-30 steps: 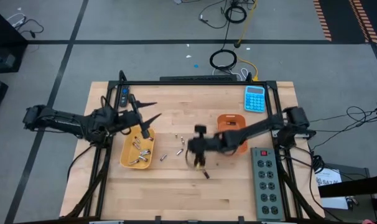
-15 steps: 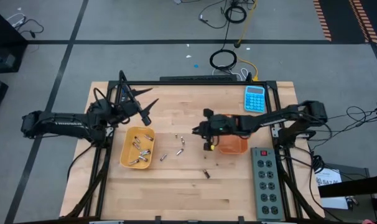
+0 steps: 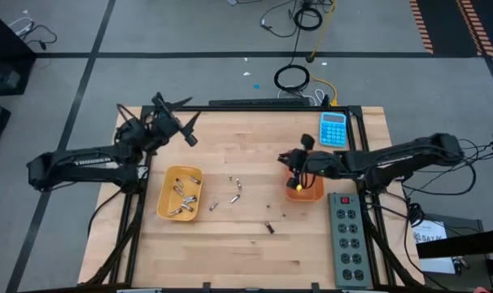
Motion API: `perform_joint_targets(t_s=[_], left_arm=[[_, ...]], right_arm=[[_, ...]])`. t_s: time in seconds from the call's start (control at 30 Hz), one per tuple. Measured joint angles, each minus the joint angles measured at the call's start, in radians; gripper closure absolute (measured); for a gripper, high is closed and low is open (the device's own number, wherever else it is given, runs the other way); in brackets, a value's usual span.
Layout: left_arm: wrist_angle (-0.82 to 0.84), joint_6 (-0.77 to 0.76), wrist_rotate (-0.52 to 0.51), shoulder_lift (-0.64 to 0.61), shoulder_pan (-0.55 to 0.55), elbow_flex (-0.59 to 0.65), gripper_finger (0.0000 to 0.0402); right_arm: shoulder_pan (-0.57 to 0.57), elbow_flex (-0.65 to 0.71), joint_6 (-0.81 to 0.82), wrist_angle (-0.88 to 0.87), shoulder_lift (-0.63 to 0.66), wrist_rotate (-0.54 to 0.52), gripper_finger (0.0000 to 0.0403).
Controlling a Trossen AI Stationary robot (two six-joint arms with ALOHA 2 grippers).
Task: Sort batteries
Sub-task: Put the black-brown battery into the orange bin
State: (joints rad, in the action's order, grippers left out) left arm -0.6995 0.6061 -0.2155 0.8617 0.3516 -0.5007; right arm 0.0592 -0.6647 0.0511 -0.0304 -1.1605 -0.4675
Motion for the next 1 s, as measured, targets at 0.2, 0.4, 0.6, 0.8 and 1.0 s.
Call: perform_joint_targets(t_s=[0.2, 0.4, 0.6, 0.8, 1.0], left_arm=[[0.01, -0.168, 0.069, 0.182, 0.087, 0.0, 0.0174], [-0.006, -0.227, 0.117, 0.332, 0.131, 0.001, 0.0174], [-0.059, -0.234, 0.197, 0.351, 0.172, 0.001, 0.0174], [-0.079, -0.26, 0.215, 0.344, 0.184, 0.001, 0.0174], [-0.07, -0.287, 0.216, 0.344, 0.164, 0.001, 0.0174]], right_arm=[[-0.051, 0.0, 0.035, -0.098, 0.011, 0.03, 0.0374], [-0.073, 0.0, 0.105, -0.147, 0.011, 0.063, 0.0374], [-0.071, 0.0, 0.145, -0.151, 0.026, 0.053, 0.0374], [0.0, -0.002, 0.23, -0.232, 0.1, 0.054, 0.0374], [0.043, -0.002, 0.388, -0.383, 0.148, 0.069, 0.0374]])
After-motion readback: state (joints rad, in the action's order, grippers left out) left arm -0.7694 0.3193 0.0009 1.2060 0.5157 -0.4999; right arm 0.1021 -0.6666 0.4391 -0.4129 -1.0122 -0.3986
